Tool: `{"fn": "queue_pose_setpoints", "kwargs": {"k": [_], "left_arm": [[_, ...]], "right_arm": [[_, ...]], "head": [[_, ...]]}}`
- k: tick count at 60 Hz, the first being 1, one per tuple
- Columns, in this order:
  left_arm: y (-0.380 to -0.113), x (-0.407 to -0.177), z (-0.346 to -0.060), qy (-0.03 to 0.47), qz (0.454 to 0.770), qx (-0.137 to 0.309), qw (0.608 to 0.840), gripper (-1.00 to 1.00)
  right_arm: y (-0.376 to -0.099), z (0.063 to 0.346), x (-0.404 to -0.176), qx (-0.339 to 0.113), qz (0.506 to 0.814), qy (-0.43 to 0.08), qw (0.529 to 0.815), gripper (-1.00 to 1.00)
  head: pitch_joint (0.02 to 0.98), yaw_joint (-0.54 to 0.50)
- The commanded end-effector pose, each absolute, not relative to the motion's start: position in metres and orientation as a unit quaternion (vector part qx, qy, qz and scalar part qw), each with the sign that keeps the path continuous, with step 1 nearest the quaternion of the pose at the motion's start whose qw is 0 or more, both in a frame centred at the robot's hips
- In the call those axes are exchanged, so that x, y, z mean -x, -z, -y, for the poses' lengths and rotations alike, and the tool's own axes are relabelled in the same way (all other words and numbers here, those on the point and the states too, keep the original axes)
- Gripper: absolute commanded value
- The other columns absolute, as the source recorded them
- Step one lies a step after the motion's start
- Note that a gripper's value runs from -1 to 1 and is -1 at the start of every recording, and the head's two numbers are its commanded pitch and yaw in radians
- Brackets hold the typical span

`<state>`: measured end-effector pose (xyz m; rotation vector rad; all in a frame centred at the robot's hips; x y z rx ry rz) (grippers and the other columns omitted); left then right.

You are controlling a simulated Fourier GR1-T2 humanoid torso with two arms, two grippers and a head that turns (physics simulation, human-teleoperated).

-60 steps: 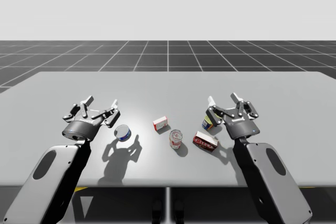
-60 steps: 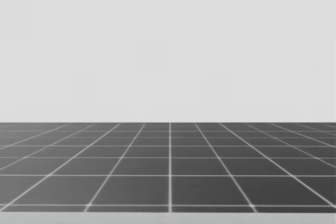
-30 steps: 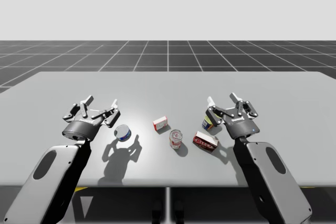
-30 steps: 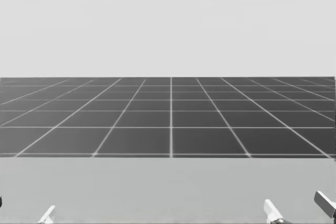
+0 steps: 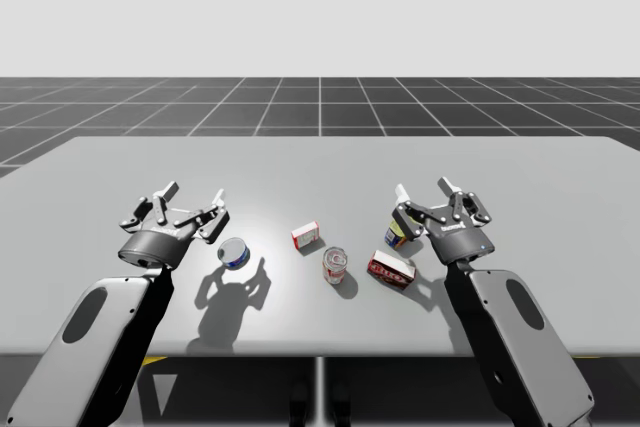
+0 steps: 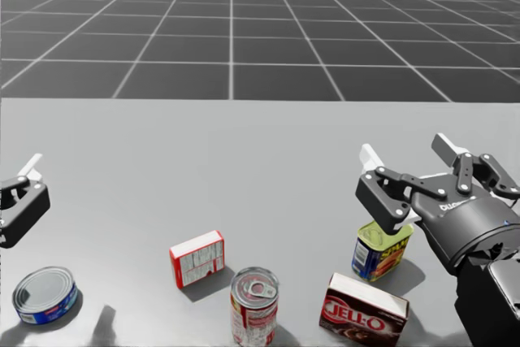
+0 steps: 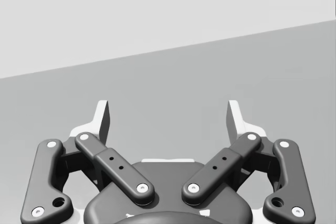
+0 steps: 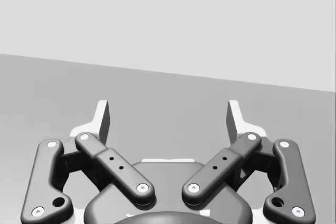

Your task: Lift the meat can off the table.

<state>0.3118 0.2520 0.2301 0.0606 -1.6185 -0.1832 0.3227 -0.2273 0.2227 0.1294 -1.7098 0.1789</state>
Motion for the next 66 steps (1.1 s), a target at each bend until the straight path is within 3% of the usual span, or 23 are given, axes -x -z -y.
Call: {"fn": "queue_pose_setpoints", "kwargs": {"k": [1,21,36,41,54,66], "left_arm": [[-0.230,-0.311,-0.251,0.083,0.723,-0.026,0.686,-1.00],[-0.231,-0.311,-0.250,0.084,0.722,-0.024,0.686,-1.00],[-0.231,-0.311,-0.249,0.083,0.722,-0.022,0.686,-1.00],[-0.231,-0.311,-0.249,0.082,0.722,-0.022,0.686,-1.00],[-0.230,-0.312,-0.250,0.084,0.720,-0.028,0.689,-1.00],[-0.230,-0.312,-0.249,0.086,0.718,-0.031,0.690,-1.00]], "right_arm": [[-0.222,0.228,-0.323,-0.055,0.753,-0.079,0.651,-1.00],[-0.223,0.229,-0.324,-0.052,0.754,-0.080,0.650,-1.00],[-0.224,0.226,-0.322,-0.060,0.750,-0.086,0.653,-1.00],[-0.227,0.228,-0.319,-0.092,0.733,-0.086,0.668,-1.00],[-0.238,0.245,-0.296,-0.123,0.717,-0.138,0.672,-1.00],[-0.228,0.273,-0.284,-0.102,0.708,-0.193,0.672,-1.00]], "head": [[0.634,-0.13],[0.754,-0.31],[0.760,-0.33],[0.752,-0.32],[0.751,-0.32],[0.751,-0.32]]}}
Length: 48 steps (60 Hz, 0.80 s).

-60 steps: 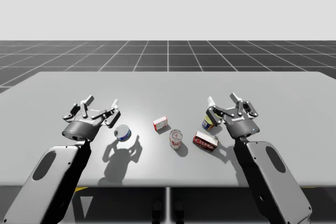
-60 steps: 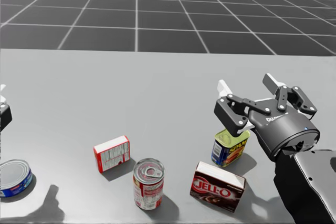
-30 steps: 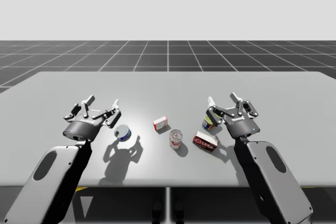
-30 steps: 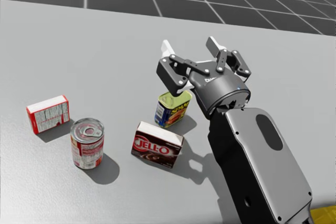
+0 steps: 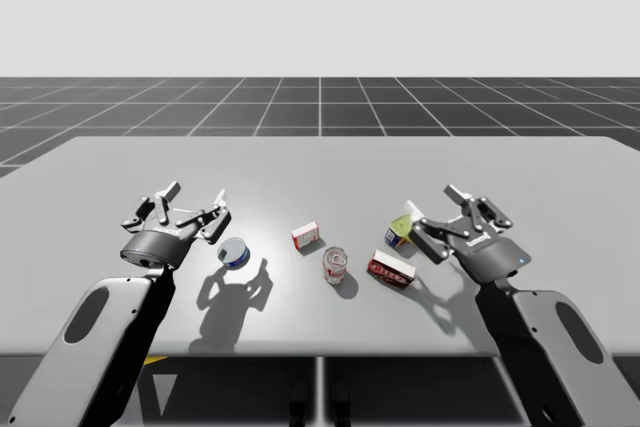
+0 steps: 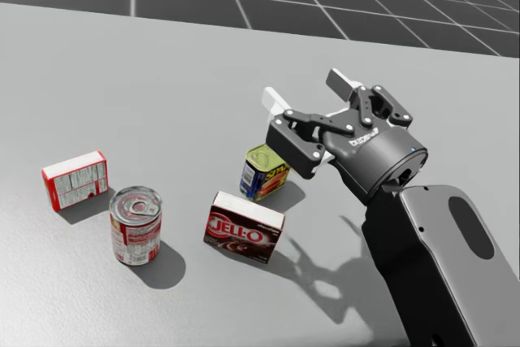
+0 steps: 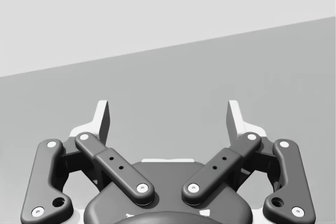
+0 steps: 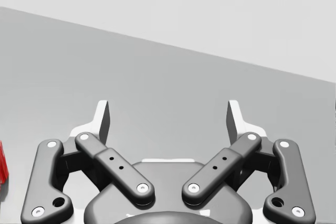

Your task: Lift the meat can off the table.

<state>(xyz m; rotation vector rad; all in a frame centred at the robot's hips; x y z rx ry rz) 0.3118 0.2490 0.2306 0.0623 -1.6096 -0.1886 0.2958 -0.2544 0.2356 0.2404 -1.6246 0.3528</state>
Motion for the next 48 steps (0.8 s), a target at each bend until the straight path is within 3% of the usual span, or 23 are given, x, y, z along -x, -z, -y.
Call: {"fn": "queue_pose_setpoints", "kwargs": {"k": [1,10,20,35,48], "left_arm": [[-0.230,-0.312,-0.249,0.086,0.718,-0.031,0.690,-1.00],[-0.229,-0.312,-0.249,0.087,0.718,-0.032,0.690,-1.00],[-0.229,-0.312,-0.249,0.089,0.718,-0.031,0.689,-1.00],[-0.228,-0.313,-0.248,0.091,0.718,-0.032,0.689,-1.00],[-0.228,-0.313,-0.248,0.090,0.718,-0.033,0.689,-1.00]], "right_arm": [[-0.227,0.275,-0.284,-0.100,0.708,-0.198,0.671,-1.00],[-0.215,0.297,-0.281,-0.093,0.698,-0.237,0.669,-1.00],[-0.198,0.317,-0.279,-0.125,0.681,-0.276,0.667,-1.00],[-0.163,0.328,-0.286,-0.162,0.653,-0.324,0.665,-1.00],[-0.139,0.332,-0.300,-0.177,0.656,-0.341,0.650,-1.00]], "head": [[0.752,-0.32],[0.751,-0.33],[0.750,-0.32],[0.751,-0.32],[0.752,-0.32]]}}
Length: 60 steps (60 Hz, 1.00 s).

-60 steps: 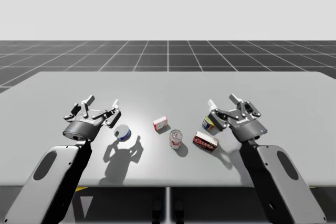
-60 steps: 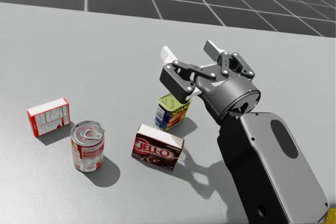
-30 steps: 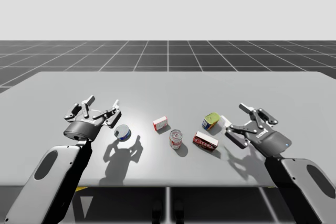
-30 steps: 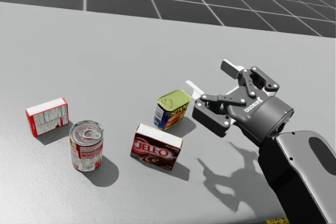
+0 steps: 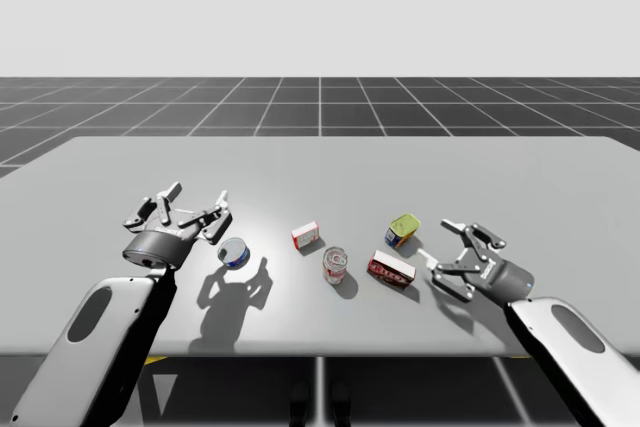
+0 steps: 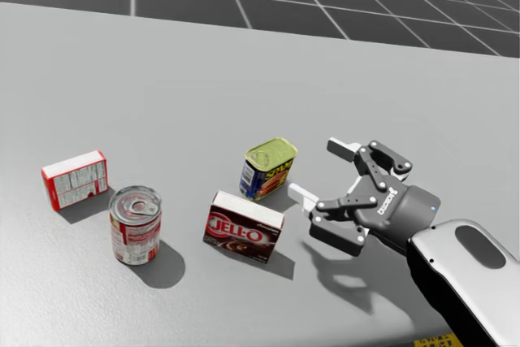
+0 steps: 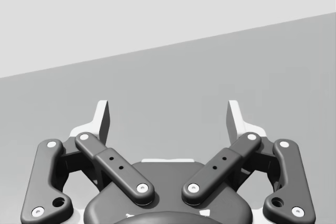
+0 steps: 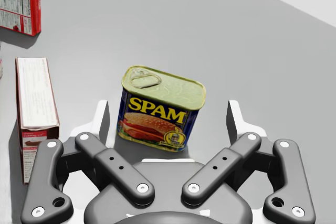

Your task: Lift the meat can off the table.

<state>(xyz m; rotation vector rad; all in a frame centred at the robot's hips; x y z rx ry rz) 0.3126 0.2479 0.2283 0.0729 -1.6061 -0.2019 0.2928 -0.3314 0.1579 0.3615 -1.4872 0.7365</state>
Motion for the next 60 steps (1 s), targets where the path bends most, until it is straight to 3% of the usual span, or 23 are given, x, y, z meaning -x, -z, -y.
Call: {"fn": "queue_pose_setpoints", "kwargs": {"k": [1,16,50,60], "left_arm": [[-0.228,-0.313,-0.248,0.090,0.718,-0.033,0.689,-1.00],[-0.228,-0.313,-0.248,0.090,0.718,-0.032,0.689,-1.00],[-0.229,-0.312,-0.247,0.089,0.719,-0.029,0.688,-1.00],[-0.229,-0.312,-0.247,0.089,0.720,-0.029,0.688,-1.00]], "right_arm": [[-0.136,0.331,-0.301,-0.180,0.659,-0.340,0.646,-1.00],[-0.122,0.319,-0.311,-0.182,0.627,-0.338,0.678,-1.00],[-0.120,0.298,-0.325,-0.187,0.596,-0.274,0.731,-1.00],[-0.123,0.290,-0.327,-0.170,0.593,-0.260,0.743,-1.00]], "head": [[0.752,-0.32],[0.751,-0.31],[0.754,-0.31],[0.754,-0.31]]}}
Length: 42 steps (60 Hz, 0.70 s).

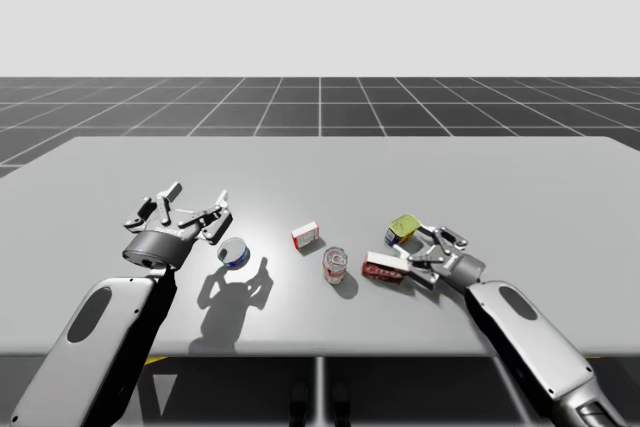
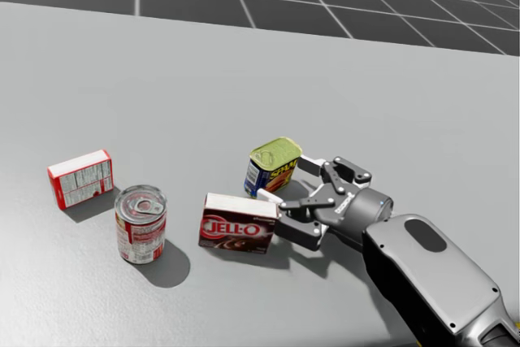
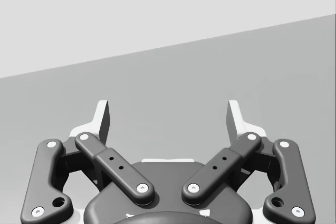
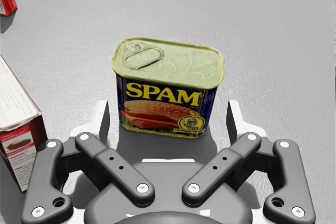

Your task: Lift the meat can off the table.

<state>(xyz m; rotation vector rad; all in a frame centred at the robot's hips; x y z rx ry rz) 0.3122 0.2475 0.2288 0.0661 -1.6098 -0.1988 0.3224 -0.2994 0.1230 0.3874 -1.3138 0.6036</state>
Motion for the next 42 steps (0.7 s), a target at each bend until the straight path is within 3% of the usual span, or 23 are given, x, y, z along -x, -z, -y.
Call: {"fn": "queue_pose_setpoints", "kwargs": {"k": [1,25,40,41,42], "left_arm": [[-0.229,-0.312,-0.247,0.090,0.720,-0.028,0.688,-1.00],[-0.229,-0.312,-0.246,0.092,0.720,-0.027,0.688,-1.00],[-0.228,-0.312,-0.246,0.095,0.719,-0.027,0.688,-1.00],[-0.228,-0.312,-0.246,0.095,0.719,-0.027,0.688,-1.00],[-0.228,-0.311,-0.246,0.095,0.719,-0.027,0.688,-1.00]], "right_arm": [[-0.124,0.288,-0.328,-0.173,0.591,-0.253,0.746,-1.00],[-0.131,0.266,-0.339,-0.143,0.587,-0.221,0.765,-1.00],[-0.135,0.267,-0.347,-0.120,0.582,-0.211,0.776,-1.00],[-0.136,0.269,-0.347,-0.111,0.580,-0.215,0.778,-0.92],[-0.136,0.269,-0.346,-0.108,0.581,-0.212,0.778,-0.70]], "head": [[0.754,-0.31],[0.753,-0.31],[0.755,-0.31],[0.755,-0.31],[0.755,-0.31]]}}
